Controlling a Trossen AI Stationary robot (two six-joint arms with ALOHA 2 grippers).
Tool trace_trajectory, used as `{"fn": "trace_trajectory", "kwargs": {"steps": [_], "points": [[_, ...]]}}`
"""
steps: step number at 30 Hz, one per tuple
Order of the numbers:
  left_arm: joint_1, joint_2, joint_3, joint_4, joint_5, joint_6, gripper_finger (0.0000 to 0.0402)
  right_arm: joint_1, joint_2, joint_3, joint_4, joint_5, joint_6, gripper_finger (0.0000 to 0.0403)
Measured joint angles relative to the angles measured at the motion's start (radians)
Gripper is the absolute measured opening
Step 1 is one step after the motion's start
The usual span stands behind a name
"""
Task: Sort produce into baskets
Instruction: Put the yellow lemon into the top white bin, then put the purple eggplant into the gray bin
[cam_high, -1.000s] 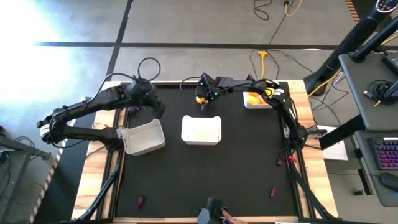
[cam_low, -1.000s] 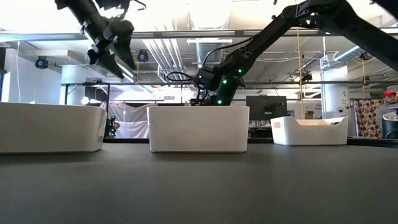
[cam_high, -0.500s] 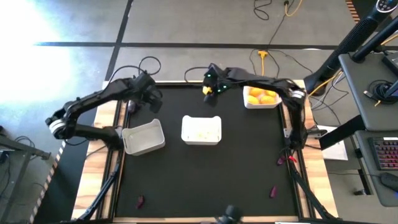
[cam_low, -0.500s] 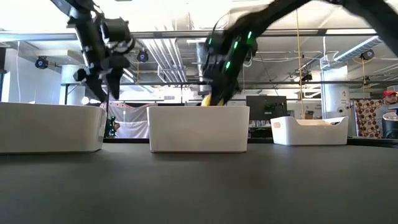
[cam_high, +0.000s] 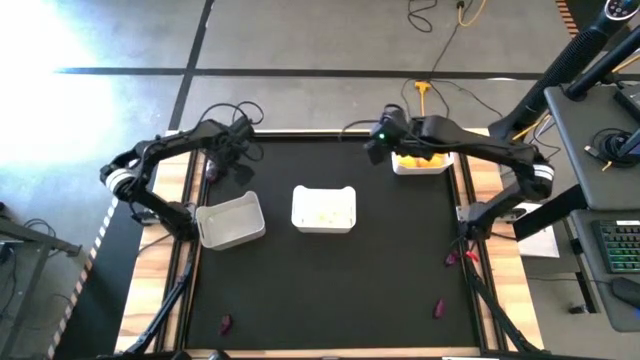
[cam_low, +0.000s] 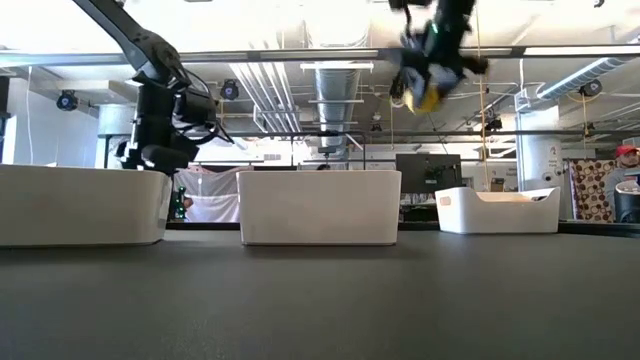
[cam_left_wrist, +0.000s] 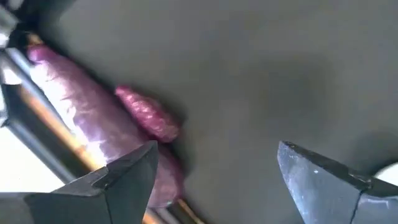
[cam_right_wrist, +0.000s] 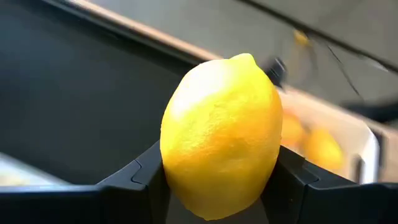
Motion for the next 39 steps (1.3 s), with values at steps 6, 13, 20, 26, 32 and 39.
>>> {"fn": "trace_trajectory", "kwargs": {"steps": [6,13,20,26,32,39], "points": [[0.000,-0.059,0.000,-0.017,0.051,-0.050,0.0311,-0.203,-0.015,-0.251,0.023,-0.037,0.023,0.0180],[0.003,-0.210,-0.001,-0.001,0.033,-0.181,0.0312,-0.420,0.004,-0.451,0.349,-0.208,-0.106,0.0183],[0.037,-0.237,-0.001,-0.026,0.037,-0.360,0.0336,-0.511,0.042,-0.517,0.565,-0.445,-0.234,0.0223],[0.066,-0.175,-0.001,-0.116,0.038,-0.443,0.0358,-0.514,0.034,-0.471,0.485,-0.451,-0.343,0.0272],[0.117,-0.112,-0.001,-0.132,-0.017,-0.496,0.0361,-0.512,-0.029,-0.373,0.320,-0.450,-0.384,0.0316],[0.117,-0.035,-0.002,-0.122,-0.090,-0.594,0.0347,-0.481,-0.139,-0.315,0.322,-0.449,-0.397,0.0338]]}}
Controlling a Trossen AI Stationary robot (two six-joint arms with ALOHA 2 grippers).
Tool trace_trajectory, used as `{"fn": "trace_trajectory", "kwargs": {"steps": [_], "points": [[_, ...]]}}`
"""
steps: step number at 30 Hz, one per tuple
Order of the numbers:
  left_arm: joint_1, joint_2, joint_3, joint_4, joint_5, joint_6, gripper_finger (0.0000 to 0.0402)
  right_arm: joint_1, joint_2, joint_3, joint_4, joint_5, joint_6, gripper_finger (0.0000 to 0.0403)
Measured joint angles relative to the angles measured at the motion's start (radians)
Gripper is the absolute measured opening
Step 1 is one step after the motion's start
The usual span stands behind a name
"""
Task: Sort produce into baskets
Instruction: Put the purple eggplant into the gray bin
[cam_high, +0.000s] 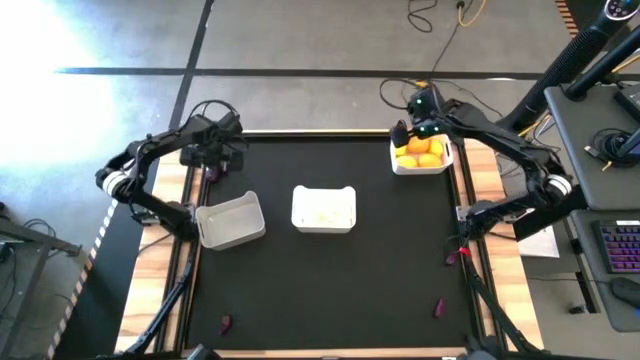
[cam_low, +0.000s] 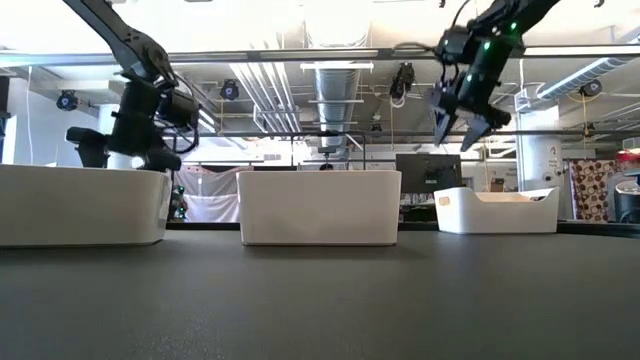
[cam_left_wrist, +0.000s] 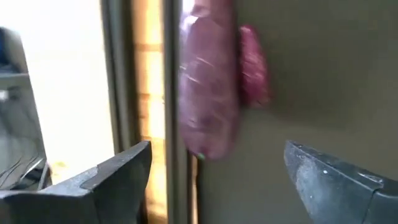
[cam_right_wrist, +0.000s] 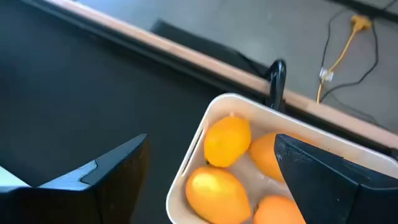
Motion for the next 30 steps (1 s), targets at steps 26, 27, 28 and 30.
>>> {"fn": "trace_trajectory", "kwargs": {"steps": [26,27,28,30], "points": [[0.001,0.217,-0.055,0.216,-0.048,-0.305,0.0243,0.066,-0.174,-0.178,0.002,0.007,0.079,0.0325],[0.001,0.217,-0.055,0.218,-0.046,-0.296,0.0228,0.066,-0.172,-0.178,0.010,0.008,0.079,0.0325],[-0.002,0.217,-0.055,0.219,-0.044,-0.287,0.0212,0.066,-0.171,-0.178,0.018,0.008,0.077,0.0325],[-0.015,0.212,-0.056,0.219,-0.038,-0.265,0.0176,0.066,-0.172,-0.179,0.042,0.007,0.069,0.0325]]}}
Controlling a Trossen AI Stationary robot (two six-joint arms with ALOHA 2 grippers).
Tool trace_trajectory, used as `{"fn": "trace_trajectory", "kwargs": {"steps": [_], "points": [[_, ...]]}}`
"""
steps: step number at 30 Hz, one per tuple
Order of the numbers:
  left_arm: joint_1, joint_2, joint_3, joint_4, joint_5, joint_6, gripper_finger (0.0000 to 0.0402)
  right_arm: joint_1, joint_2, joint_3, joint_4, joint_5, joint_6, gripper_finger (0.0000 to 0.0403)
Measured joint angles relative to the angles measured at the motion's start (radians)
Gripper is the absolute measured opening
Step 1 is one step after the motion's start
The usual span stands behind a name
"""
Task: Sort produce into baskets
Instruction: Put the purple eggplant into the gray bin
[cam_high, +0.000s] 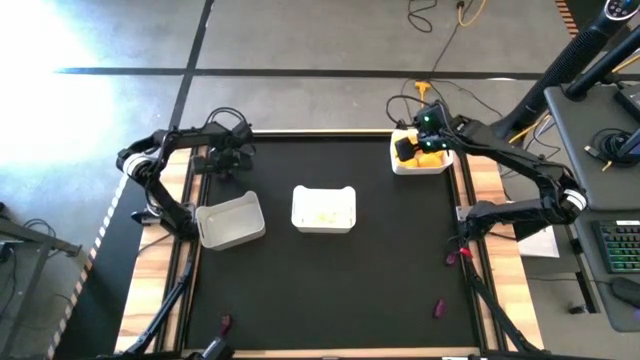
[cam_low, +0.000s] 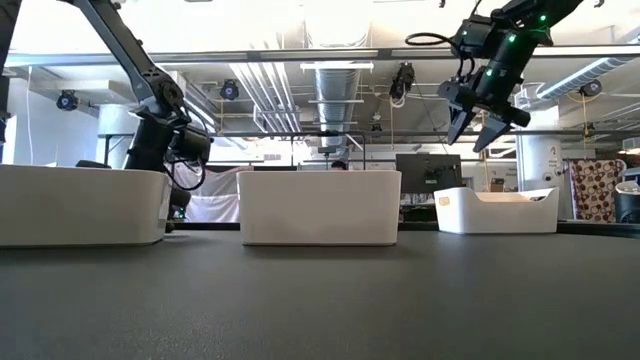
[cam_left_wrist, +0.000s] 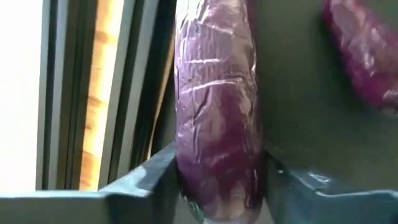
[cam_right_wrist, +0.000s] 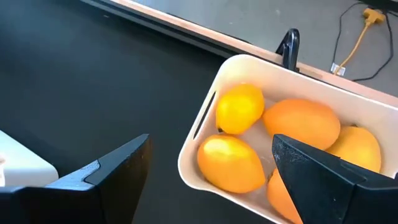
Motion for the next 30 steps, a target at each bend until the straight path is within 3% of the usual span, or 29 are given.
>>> {"fn": "trace_trajectory", "kwargs": {"steps": [3,12,15,19,22,25,30], "points": [[-0.037,-0.035,-0.001,-0.020,0.010,0.024,0.0133,0.000,-0.001,0.000,0.014,0.000,-0.008,0.0325],[-0.249,-0.382,0.095,-0.099,0.027,-0.033,0.0133,0.000,-0.002,0.000,0.016,0.000,-0.036,0.0325],[-0.365,-0.486,0.144,-0.179,0.080,-0.065,0.0137,0.000,-0.002,0.000,0.023,0.000,-0.043,0.0325],[-0.567,-0.599,0.174,-0.206,0.250,0.121,0.0137,-0.001,-0.002,-0.009,0.087,0.001,-0.047,0.0325],[-0.703,-0.626,0.172,-0.336,0.358,-0.001,0.0137,-0.001,-0.002,-0.024,0.159,0.001,-0.053,0.0325],[-0.795,-0.609,0.162,-0.522,0.356,-0.120,0.0137,-0.001,-0.002,-0.033,0.210,0.002,-0.033,0.0325],[-0.913,-0.579,0.143,-0.585,0.369,-0.092,0.0138,-0.001,-0.002,-0.037,0.252,0.002,-0.016,0.0325]]}}
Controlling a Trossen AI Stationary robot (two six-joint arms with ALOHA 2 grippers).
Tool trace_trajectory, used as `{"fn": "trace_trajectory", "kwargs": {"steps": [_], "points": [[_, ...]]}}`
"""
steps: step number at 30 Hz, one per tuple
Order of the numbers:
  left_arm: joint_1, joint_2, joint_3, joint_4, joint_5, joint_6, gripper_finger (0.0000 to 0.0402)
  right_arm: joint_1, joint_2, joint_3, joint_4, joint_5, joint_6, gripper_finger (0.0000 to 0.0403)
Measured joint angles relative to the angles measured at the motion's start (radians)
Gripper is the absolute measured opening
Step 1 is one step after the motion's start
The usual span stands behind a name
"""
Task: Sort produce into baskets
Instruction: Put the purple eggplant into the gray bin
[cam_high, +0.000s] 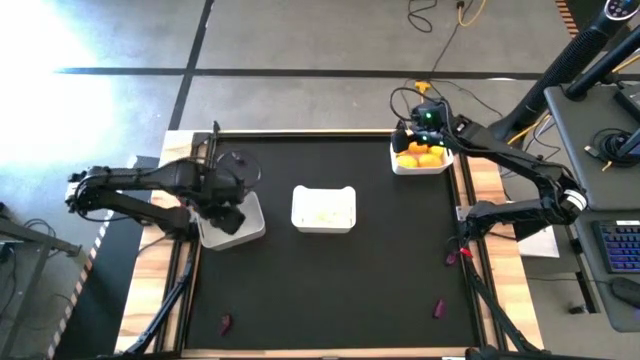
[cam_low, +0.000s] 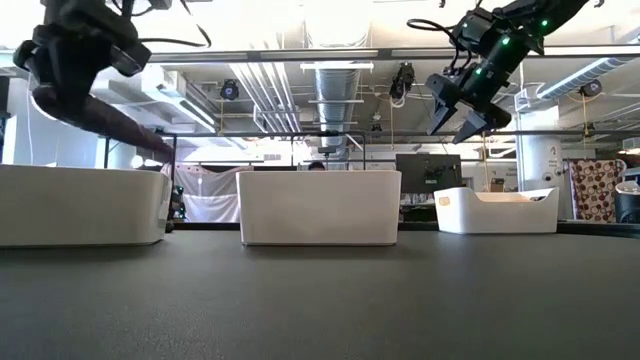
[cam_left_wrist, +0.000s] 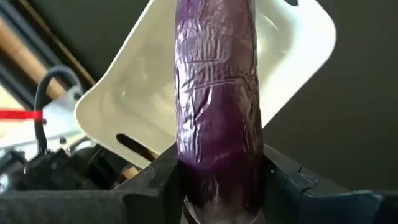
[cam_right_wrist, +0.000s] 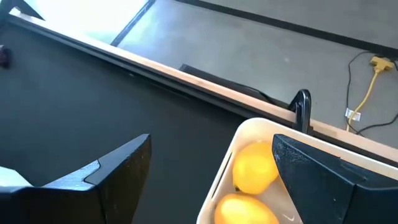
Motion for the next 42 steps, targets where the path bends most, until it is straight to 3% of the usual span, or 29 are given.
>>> {"fn": "trace_trajectory", "kwargs": {"steps": [7,12,17,25,28,31,35,42], "points": [[-0.032,0.067,-0.025,-0.041,0.141,0.115,0.0139,0.000,0.000,0.000,-0.009,-0.002,0.011,0.0325],[-0.032,0.128,-0.054,-0.053,0.155,0.175,0.0143,0.000,0.000,0.000,-0.008,-0.001,0.013,0.0325],[-0.030,0.183,-0.058,-0.070,0.086,0.223,0.0175,0.000,0.000,0.000,-0.005,-0.001,0.010,0.0325],[-0.003,0.267,0.022,-0.097,0.068,0.366,0.0271,-0.002,0.000,0.002,-0.004,-0.002,-0.016,0.0325],[0.043,0.306,0.146,-0.080,-0.065,0.465,0.0288,-0.003,0.000,0.003,0.018,-0.001,-0.017,0.0325],[0.155,0.361,0.260,-0.001,-0.216,0.558,0.0291,-0.003,0.003,0.004,0.049,-0.001,0.001,0.0325],[0.414,0.435,0.302,0.163,-0.233,0.598,0.0290,-0.002,0.018,0.005,0.042,-0.006,0.044,0.0325],[0.795,0.527,0.182,0.473,-0.275,0.352,0.0290,-0.002,0.019,0.005,-0.072,-0.103,0.107,0.0325]]}}
